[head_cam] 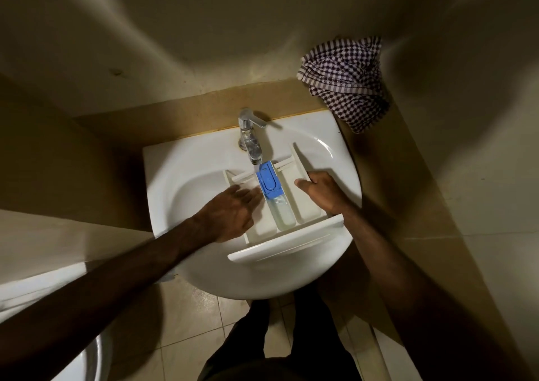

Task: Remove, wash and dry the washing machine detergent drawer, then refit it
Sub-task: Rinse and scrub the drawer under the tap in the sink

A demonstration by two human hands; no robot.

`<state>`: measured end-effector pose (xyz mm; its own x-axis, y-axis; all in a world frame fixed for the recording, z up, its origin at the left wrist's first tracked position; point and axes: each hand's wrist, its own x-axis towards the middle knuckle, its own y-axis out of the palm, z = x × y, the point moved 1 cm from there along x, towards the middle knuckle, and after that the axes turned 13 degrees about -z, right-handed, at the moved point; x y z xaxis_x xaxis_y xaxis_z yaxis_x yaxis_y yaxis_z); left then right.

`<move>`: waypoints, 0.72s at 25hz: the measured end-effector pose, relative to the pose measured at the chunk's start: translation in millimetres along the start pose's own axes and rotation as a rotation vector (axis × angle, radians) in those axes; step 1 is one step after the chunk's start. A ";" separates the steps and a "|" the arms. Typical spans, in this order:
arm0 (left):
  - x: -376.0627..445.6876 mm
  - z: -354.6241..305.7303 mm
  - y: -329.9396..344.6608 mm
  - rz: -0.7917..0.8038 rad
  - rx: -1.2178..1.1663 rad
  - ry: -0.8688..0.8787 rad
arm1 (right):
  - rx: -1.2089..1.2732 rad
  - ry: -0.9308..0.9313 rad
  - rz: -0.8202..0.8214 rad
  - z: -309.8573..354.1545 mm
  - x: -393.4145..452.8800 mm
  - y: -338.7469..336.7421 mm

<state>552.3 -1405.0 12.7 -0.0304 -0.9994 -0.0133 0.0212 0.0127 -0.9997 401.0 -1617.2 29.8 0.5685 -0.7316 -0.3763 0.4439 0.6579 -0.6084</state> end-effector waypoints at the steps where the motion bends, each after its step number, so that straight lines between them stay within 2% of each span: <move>1: 0.8 -3.8 0.9 0.001 -0.032 0.008 | -0.003 0.009 0.015 1.1 2.9 -1.2; 9: -16.6 -10.2 -2.9 0.003 -0.236 0.171 | 0.054 0.008 0.035 0.0 6.0 -3.2; 13: -23.5 5.7 -1.6 -0.238 -0.010 0.141 | 0.115 -0.034 0.035 -5.9 -2.4 -3.2; 16: -29.7 2.8 -11.5 -0.394 -0.003 0.107 | 0.205 -0.059 0.019 -10.1 -14.0 -5.5; 18: -30.5 -1.6 -17.5 -0.419 -0.037 0.100 | 0.227 -0.072 -0.005 -11.7 -18.3 -4.8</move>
<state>551.2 -1374.8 30.6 -0.1256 -0.9106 0.3937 -0.0490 -0.3907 -0.9192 380.4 -1609.0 31.4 0.6098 -0.7260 -0.3179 0.5868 0.6832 -0.4346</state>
